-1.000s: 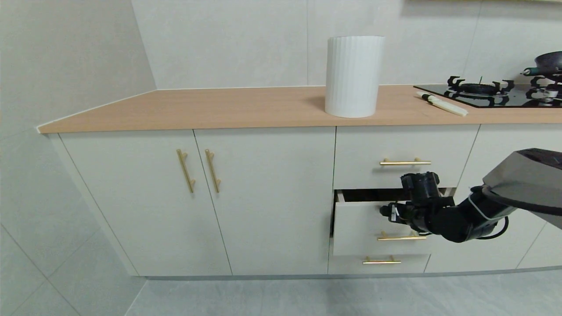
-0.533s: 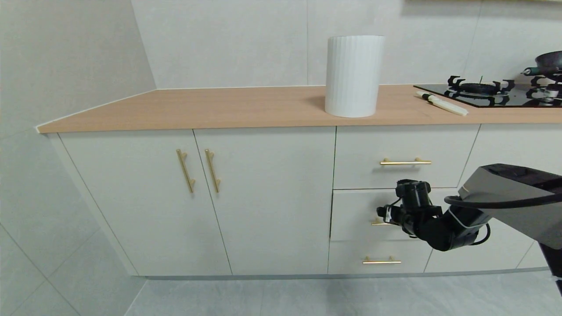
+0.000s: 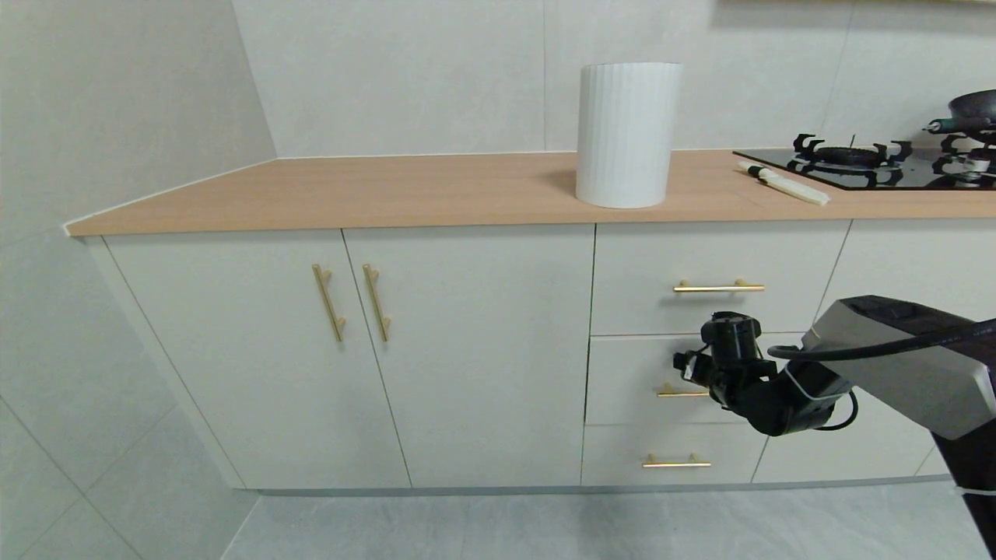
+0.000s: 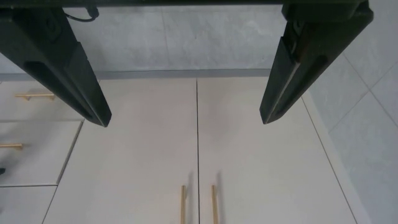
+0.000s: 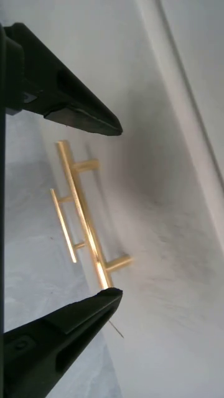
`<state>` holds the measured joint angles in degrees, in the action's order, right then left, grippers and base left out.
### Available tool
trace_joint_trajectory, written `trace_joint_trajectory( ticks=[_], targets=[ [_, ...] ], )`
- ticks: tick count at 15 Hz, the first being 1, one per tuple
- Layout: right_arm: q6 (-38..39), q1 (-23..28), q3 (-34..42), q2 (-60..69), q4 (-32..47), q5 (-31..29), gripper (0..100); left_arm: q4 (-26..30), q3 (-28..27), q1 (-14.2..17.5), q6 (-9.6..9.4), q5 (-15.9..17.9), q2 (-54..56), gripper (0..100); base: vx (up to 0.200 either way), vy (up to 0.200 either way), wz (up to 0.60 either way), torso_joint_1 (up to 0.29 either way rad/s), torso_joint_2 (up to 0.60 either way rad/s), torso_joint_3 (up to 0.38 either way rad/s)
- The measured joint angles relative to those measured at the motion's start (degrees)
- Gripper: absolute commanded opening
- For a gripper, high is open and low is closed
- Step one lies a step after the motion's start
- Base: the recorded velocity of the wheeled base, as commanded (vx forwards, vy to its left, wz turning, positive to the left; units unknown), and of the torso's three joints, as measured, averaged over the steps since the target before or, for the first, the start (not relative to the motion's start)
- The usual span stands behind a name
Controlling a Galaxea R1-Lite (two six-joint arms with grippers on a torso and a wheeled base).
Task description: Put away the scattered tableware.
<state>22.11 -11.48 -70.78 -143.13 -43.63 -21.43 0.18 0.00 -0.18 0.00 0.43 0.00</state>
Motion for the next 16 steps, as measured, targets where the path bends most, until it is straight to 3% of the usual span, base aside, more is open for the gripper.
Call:
trace_joint_trajectory(
  ticks=[10, 13, 16],
  targets=[
    [3.61, 0.88, -7.28, -3.86, 0.55, -2.62, 100, 0.00, 0.00, 0.00, 0.00, 0.01, 0.00, 100, 0.000, 0.000, 0.00, 0.000, 0.00, 0.000],
    [3.88, 0.88, -2.86, -1.13, -1.32, -2.86, 100, -0.02, 0.00, -0.02, 0.00, 0.01, 0.00, 100, 0.000, 0.000, 0.00, 0.000, 0.00, 0.000],
    [3.43, 0.49, 6.40, 6.28, -0.46, -1.91, 100, 0.00, 0.00, 0.00, 0.02, 0.01, 0.00, 100, 0.000, 0.000, 0.00, 0.000, 0.00, 0.000]
  ],
)
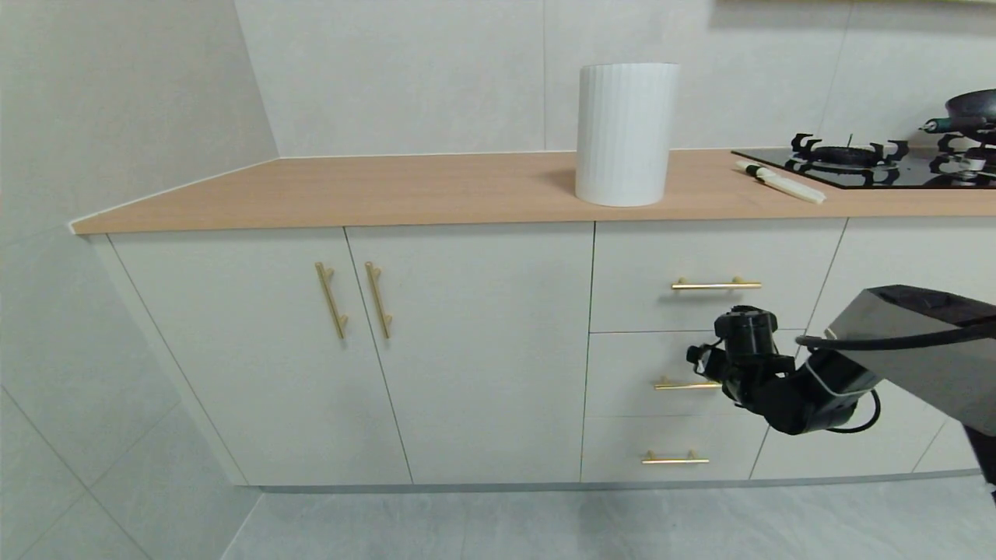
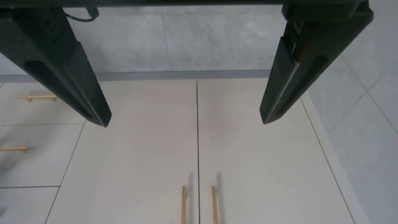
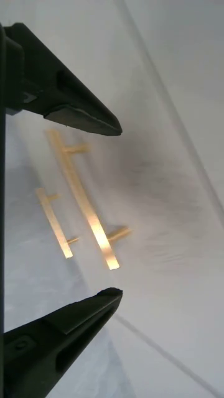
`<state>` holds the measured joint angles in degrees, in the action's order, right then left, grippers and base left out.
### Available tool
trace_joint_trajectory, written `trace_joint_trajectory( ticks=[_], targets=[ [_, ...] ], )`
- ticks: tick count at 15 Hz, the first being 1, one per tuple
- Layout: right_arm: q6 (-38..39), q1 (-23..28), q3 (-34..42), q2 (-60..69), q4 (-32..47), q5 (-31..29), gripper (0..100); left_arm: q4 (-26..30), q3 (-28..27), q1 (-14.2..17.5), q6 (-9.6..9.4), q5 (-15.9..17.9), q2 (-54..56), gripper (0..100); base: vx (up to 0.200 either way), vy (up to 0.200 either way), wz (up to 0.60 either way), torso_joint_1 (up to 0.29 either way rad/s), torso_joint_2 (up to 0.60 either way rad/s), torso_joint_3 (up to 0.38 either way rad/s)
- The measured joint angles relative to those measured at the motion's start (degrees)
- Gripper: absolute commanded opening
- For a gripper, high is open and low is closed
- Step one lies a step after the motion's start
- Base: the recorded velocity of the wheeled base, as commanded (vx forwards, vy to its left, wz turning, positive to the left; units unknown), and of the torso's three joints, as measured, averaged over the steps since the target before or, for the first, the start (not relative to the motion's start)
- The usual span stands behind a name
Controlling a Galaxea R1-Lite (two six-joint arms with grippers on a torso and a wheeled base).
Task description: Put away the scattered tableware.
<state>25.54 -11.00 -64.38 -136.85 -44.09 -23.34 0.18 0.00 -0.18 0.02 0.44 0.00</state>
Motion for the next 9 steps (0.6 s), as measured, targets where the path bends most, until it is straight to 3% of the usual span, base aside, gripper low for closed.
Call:
trace_joint_trajectory(
  ticks=[9],
  targets=[
    [-9.45, 0.15, 33.45, 48.65, 0.94, 1.15, 100, 0.00, 0.00, 0.00, 0.00, 0.00, 0.00, 100, 0.000, 0.000, 0.00, 0.000, 0.00, 0.000]
  ],
)
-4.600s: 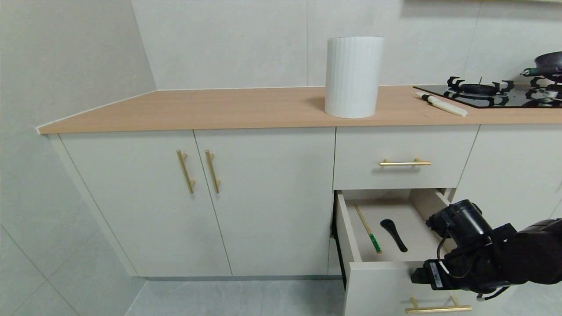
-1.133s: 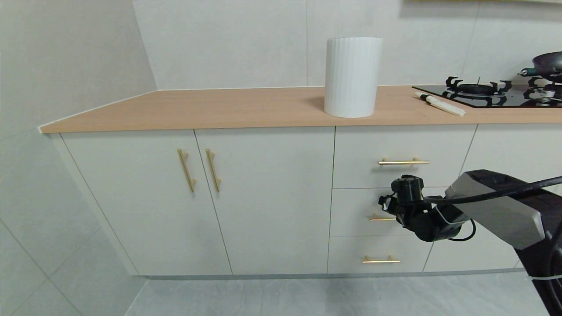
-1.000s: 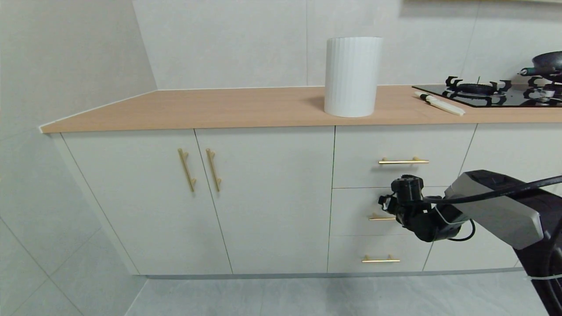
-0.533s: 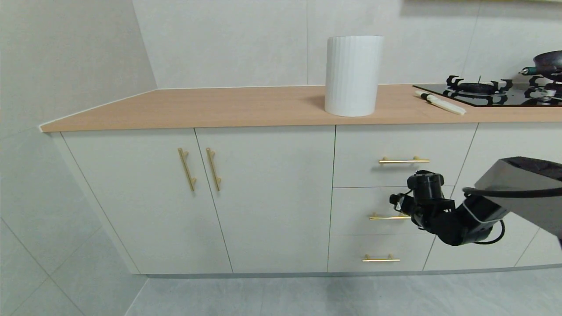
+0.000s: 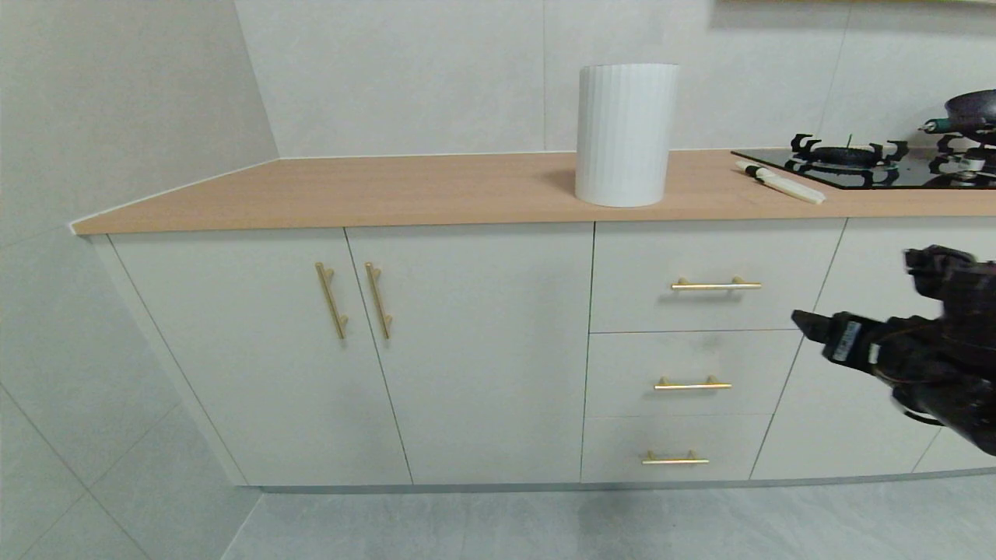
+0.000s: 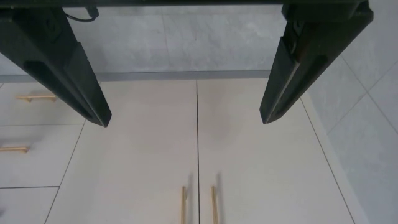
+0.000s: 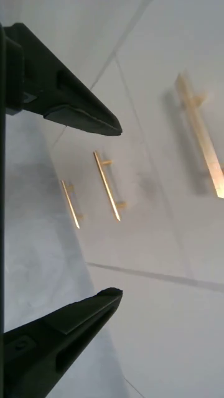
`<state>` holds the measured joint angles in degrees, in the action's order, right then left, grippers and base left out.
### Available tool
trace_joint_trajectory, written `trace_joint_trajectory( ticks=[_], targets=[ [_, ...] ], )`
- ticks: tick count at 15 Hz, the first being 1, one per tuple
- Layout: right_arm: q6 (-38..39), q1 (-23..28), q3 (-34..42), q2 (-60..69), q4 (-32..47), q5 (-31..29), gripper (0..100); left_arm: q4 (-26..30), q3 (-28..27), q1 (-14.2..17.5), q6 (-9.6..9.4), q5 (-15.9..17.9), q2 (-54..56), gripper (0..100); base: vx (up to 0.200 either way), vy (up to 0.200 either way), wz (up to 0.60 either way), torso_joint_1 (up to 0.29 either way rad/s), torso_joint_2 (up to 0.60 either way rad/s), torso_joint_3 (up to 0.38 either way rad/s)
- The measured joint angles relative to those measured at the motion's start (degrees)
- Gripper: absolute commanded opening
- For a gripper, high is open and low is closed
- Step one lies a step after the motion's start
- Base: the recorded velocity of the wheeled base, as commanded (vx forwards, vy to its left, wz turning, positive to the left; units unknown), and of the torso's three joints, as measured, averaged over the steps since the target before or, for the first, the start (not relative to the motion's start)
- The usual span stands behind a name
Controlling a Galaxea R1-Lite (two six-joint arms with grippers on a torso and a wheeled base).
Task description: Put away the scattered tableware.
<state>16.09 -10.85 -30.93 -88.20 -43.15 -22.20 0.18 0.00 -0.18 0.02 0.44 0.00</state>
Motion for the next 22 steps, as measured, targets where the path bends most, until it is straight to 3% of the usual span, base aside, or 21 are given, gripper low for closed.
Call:
trace_joint_trajectory(
  ticks=[4, 10, 12, 17, 22],
  targets=[
    [-6.38, 0.49, 12.06, 26.32, 5.17, -0.05, 100, 0.00, 0.00, 0.00, -0.02, 0.00, 0.00, 100, 0.000, 0.000, 0.00, 0.000, 0.00, 0.000],
    [-12.32, 2.39, 15.71, 66.71, 38.27, 0.04, 100, -0.02, 0.00, -0.02, -0.02, 0.00, 0.00, 100, 0.000, 0.000, 0.00, 0.000, 0.00, 0.000],
    [-13.67, 3.77, 15.71, 75.63, 45.09, -1.78, 100, 0.00, 0.00, 0.00, -0.02, 0.00, 0.00, 100, 0.000, 0.000, 0.00, 0.000, 0.00, 0.000],
    [-14.70, 10.54, 17.43, 85.57, 49.07, 1.24, 100, -0.02, 0.00, 0.00, -0.02, 0.00, 0.00, 100, 0.000, 0.000, 0.00, 0.000, 0.00, 0.000],
    [-17.35, 11.12, 25.45, 87.99, 43.20, 17.27, 100, 0.00, 0.00, 0.00, -0.02, 0.00, 0.00, 100, 0.000, 0.000, 0.00, 0.000, 0.00, 0.000]
  ],
)
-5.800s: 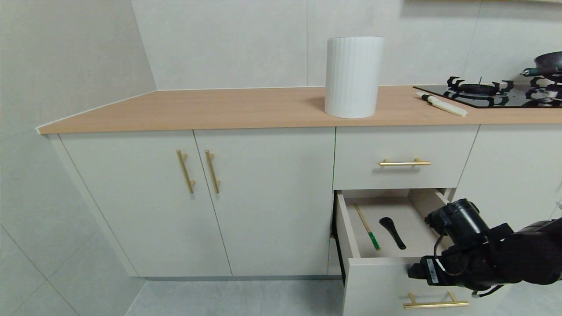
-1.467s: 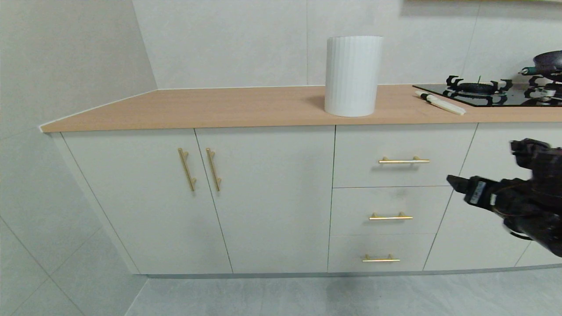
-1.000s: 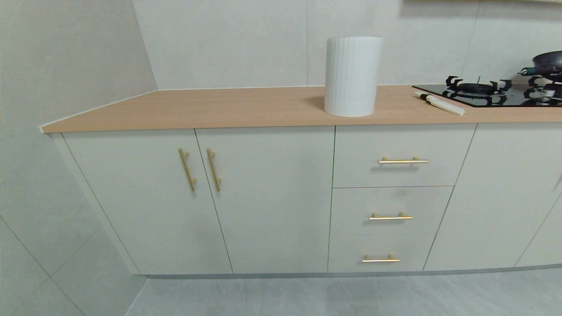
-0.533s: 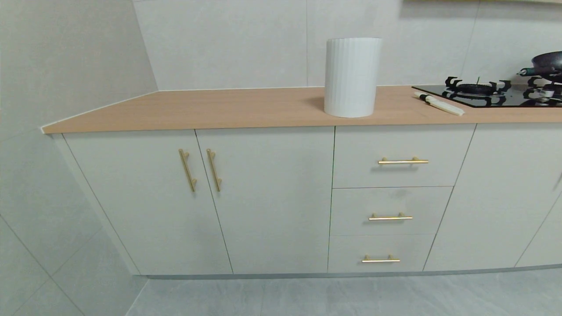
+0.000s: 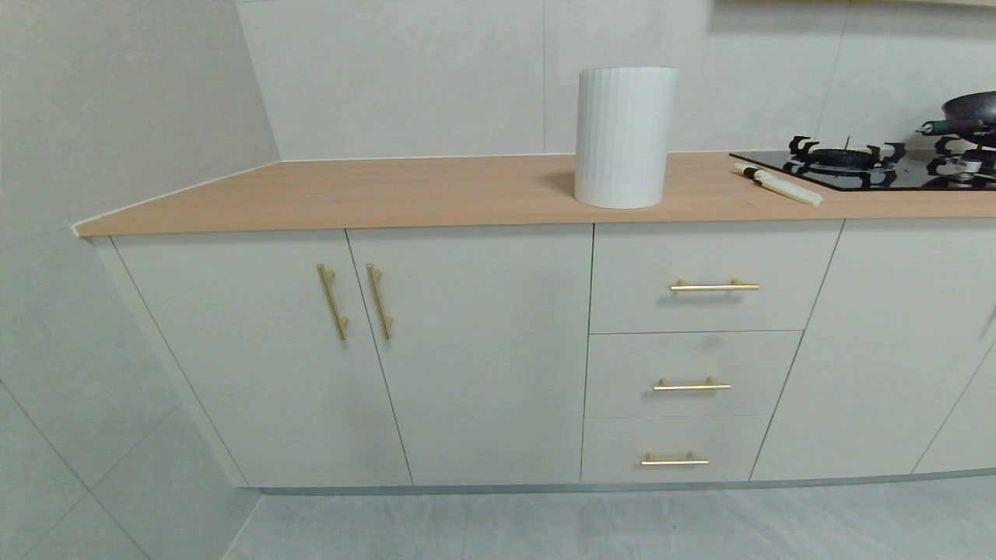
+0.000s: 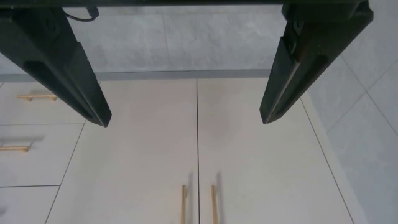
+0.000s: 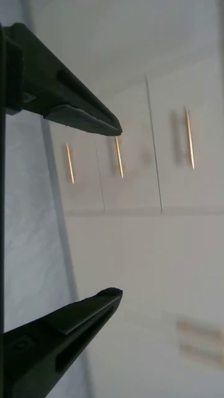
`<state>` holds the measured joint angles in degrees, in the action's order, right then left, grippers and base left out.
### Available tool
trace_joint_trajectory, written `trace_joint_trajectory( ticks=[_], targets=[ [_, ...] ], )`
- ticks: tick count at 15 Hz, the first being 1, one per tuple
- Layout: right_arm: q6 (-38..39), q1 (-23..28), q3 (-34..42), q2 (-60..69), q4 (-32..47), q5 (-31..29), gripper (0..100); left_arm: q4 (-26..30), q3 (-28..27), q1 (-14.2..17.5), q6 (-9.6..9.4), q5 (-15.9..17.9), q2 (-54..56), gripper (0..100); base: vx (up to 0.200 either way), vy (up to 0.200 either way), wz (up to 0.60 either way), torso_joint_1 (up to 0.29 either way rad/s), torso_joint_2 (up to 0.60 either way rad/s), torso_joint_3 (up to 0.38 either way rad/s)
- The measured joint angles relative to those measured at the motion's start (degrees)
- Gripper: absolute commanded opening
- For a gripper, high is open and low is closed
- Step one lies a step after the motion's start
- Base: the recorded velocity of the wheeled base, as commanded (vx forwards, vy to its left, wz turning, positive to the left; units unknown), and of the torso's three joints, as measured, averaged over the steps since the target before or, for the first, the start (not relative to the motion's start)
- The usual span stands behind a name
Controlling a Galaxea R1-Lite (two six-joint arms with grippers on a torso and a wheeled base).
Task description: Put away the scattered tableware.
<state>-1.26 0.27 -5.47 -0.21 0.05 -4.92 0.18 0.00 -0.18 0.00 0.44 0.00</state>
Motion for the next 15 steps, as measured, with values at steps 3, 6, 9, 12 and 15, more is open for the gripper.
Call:
trace_joint_trajectory(
  ticks=[3, 6, 9, 12, 15],
  targets=[
    [-2.19, 0.02, 4.60, 0.23, -3.19, 5.90, 100, 0.00, 0.00, 0.00, 0.00, 0.00, 0.00, 100, 0.000, 0.000, 0.00, 0.000, 0.00, 0.000],
    [3.13, -0.02, 5.23, 0.30, -2.21, 5.90, 100, 0.00, 0.00, -0.02, 0.00, 0.00, 0.00, 100, 0.000, 0.000, 0.00, 0.000, 0.00, 0.000],
    [1.69, -0.29, 5.42, 0.10, -0.37, 6.73, 100, 0.00, 0.00, 0.02, 0.00, 0.00, 0.00, 100, 0.000, 0.000, 0.00, 0.000, 0.00, 0.000],
    [1.74, -0.43, 5.47, 0.23, -0.21, 6.69, 100, 0.00, 0.00, 0.00, 0.00, -0.01, 0.00, 100, 0.000, 0.000, 0.00, 0.000, 0.00, 0.000],
    [1.74, -0.43, 5.47, 0.32, -0.10, 6.69, 100, 0.00, 0.00, -0.04, 0.02, 0.00, 0.00, 100, 0.000, 0.000, 0.00, 0.000, 0.00, 0.000]
  ],
)
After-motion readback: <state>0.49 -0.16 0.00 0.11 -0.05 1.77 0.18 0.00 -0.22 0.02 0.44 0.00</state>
